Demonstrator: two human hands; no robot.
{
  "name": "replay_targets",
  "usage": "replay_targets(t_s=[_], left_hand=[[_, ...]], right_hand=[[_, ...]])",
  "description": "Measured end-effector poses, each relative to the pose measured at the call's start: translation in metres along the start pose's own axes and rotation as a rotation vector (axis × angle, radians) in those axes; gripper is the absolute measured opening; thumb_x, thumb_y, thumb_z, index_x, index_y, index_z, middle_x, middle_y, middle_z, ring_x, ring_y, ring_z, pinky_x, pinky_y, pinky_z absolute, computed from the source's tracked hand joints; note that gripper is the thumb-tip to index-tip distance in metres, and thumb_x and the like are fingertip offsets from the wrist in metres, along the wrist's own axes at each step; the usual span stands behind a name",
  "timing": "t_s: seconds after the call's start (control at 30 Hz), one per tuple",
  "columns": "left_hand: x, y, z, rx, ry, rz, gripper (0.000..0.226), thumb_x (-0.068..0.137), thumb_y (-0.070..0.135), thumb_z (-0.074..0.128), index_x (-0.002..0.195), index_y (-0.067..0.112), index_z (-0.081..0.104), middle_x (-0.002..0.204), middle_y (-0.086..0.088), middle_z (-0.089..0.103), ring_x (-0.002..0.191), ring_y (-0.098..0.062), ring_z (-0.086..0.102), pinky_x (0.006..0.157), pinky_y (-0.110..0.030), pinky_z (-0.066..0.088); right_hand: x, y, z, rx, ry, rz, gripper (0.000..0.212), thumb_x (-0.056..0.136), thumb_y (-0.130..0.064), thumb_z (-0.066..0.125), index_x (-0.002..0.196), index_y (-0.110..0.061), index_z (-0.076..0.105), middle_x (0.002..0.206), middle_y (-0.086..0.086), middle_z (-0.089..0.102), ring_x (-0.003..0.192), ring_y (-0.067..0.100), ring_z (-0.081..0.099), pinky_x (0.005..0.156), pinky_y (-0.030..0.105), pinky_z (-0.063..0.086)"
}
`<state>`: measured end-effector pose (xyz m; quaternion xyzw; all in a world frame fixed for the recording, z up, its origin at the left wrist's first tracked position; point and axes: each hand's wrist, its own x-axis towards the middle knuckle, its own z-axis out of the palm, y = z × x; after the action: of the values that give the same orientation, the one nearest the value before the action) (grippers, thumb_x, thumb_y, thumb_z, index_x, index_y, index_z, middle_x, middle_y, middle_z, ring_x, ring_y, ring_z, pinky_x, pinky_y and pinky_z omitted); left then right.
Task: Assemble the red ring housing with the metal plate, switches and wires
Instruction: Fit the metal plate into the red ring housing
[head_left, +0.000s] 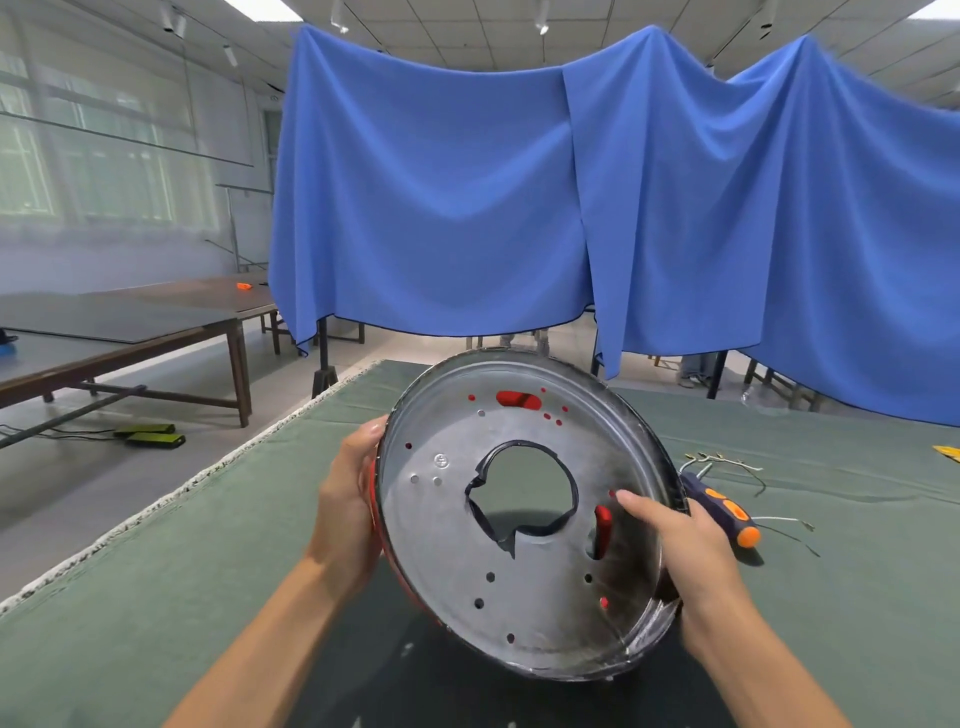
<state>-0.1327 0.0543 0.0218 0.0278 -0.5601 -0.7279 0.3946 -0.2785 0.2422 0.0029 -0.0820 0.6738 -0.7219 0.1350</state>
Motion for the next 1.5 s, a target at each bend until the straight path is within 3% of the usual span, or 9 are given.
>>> replay_targets(t_s=[0.17,0.27,0.37,0.43,0.53,0.63,0.83,1.1,1.5], left_hand=[[0.001,-0.001,0.009,0.002,0.011,0.056,0.038,0.093,0.029,0.032,0.080,0.019,0.066,0.075,-0.005,0.061,0.070,-0.018,0.057,0.061,-0.029,0.050],[0.007,-0.003,0.013,0.035,0.055,0.066,0.040,0.099,0.022,0.026,0.101,0.008,0.064,0.093,-0.015,0.063,0.087,-0.027,0.057,0.081,-0.042,0.048],[0.015,-0.009,0.018,0.154,0.142,0.033,0.040,0.100,0.026,0.027,0.099,0.006,0.062,0.098,-0.023,0.061,0.090,-0.029,0.055,0.088,-0.053,0.044],[0.018,-0.014,0.019,0.235,0.184,-0.004,0.045,0.101,0.031,0.026,0.092,0.006,0.063,0.092,-0.021,0.064,0.085,-0.028,0.057,0.085,-0.047,0.046],[0.015,-0.018,0.017,0.299,0.126,-0.059,0.054,0.099,0.045,0.028,0.096,0.010,0.069,0.096,-0.011,0.072,0.091,-0.022,0.066,0.084,-0.037,0.050],[0.007,-0.021,0.015,0.390,0.001,-0.063,0.026,0.085,0.045,0.060,0.107,0.032,0.064,0.102,0.011,0.072,0.094,-0.006,0.067,0.077,-0.022,0.053],[0.001,-0.026,0.015,0.525,0.096,-0.071,0.044,0.085,0.002,0.062,0.096,0.044,0.058,0.088,0.023,0.069,0.079,-0.002,0.068,0.065,-0.026,0.055],[0.004,-0.017,0.012,0.483,0.125,0.024,0.058,0.084,-0.008,0.060,0.098,0.048,0.052,0.082,0.033,0.066,0.074,0.011,0.063,0.058,-0.007,0.048],[0.006,-0.021,0.006,0.461,0.118,0.040,0.067,0.081,-0.015,0.056,0.108,0.046,0.050,0.094,0.029,0.066,0.085,0.012,0.062,0.068,-0.007,0.050]], right_hand=[[0.002,0.000,-0.002,0.148,-0.046,0.057,0.043,0.074,-0.007,0.075,0.115,-0.012,0.061,0.100,0.017,0.071,0.091,0.038,0.068,0.081,0.060,0.053],[0.005,0.001,-0.003,0.168,0.024,-0.022,0.031,0.077,-0.002,0.072,0.105,-0.011,0.061,0.087,0.014,0.070,0.073,0.028,0.068,0.063,0.041,0.058],[0.007,0.000,-0.003,0.211,0.085,-0.066,0.032,0.078,-0.001,0.072,0.106,-0.008,0.057,0.082,0.011,0.067,0.066,0.024,0.064,0.059,0.037,0.058],[0.010,-0.001,-0.005,0.210,0.129,-0.104,0.035,0.078,-0.001,0.073,0.108,-0.008,0.056,0.082,0.007,0.066,0.066,0.020,0.063,0.054,0.028,0.055],[0.013,-0.001,-0.006,0.246,0.177,-0.134,0.041,0.079,-0.002,0.073,0.114,-0.005,0.053,0.091,0.011,0.067,0.074,0.024,0.064,0.071,0.039,0.057],[0.013,0.000,-0.005,0.248,0.222,-0.159,0.045,0.079,-0.005,0.074,0.117,-0.006,0.052,0.101,0.015,0.066,0.085,0.029,0.064,0.085,0.047,0.054],[0.013,0.000,-0.007,0.178,0.236,-0.223,0.040,0.080,-0.012,0.074,0.111,-0.011,0.049,0.092,0.006,0.062,0.081,0.022,0.060,0.077,0.039,0.052],[0.013,0.004,-0.006,0.126,0.148,-0.269,0.028,0.078,-0.001,0.072,0.101,-0.013,0.061,0.084,0.002,0.067,0.075,0.018,0.063,0.064,0.027,0.049],[0.013,0.007,-0.006,0.101,0.152,-0.358,0.022,0.077,-0.007,0.074,0.091,-0.018,0.063,0.080,-0.007,0.068,0.071,0.005,0.063,0.060,0.022,0.045]])
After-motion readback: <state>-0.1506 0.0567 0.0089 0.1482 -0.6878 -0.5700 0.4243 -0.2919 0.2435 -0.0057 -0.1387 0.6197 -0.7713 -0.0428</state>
